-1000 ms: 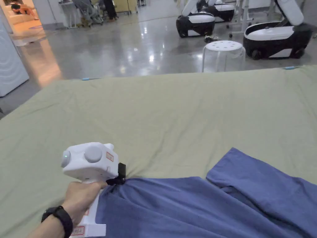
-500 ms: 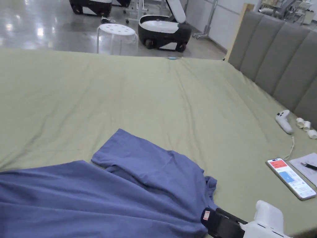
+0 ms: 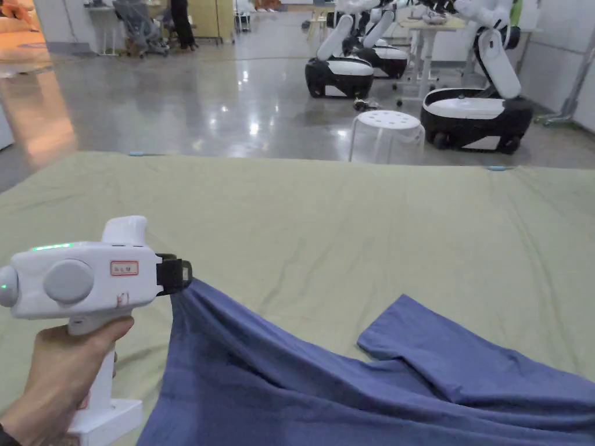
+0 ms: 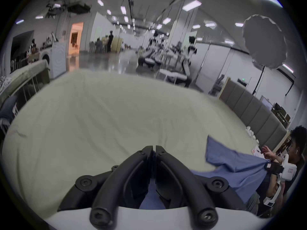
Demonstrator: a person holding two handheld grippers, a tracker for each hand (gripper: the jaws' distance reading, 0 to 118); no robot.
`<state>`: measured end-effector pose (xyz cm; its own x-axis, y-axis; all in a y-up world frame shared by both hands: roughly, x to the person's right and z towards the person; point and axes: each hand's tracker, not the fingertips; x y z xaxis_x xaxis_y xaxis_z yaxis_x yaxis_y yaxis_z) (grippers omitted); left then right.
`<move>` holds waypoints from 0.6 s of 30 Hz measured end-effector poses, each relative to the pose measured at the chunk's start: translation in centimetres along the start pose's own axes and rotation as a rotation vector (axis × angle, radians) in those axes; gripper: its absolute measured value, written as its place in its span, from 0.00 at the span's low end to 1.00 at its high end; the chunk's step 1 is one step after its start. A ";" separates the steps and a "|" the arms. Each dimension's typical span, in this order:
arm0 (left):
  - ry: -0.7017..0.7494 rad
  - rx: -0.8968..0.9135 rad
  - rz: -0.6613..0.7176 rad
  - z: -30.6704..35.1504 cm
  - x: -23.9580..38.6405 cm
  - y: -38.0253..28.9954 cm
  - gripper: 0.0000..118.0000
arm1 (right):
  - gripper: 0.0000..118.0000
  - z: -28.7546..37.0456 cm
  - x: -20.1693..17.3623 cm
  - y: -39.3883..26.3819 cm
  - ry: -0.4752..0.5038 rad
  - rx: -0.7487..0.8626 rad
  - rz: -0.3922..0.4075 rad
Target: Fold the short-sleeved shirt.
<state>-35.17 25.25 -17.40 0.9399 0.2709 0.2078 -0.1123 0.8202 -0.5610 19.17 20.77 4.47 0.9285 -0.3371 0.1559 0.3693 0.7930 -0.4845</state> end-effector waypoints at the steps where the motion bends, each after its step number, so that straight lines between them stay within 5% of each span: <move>1: -0.009 0.032 0.000 1.5 0.1 1.0 0.04 | 0.04 -0.1 -0.6 1.0 0.003 0.026 0.025; 6: -0.007 0.176 0.003 6.6 -0.1 5.8 0.04 | 0.04 -0.3 -4.3 7.0 0.045 0.119 0.139; 18: 0.045 0.356 -0.079 9.7 1.3 17.0 0.04 | 0.04 -3.1 -11.0 22.4 0.064 0.288 0.270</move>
<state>-39.00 44.47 -18.88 0.9624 0.1837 0.1998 -0.1366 0.9639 -0.2285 17.10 40.62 -10.75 0.9926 -0.1210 -0.0022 0.1170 0.9641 -0.2382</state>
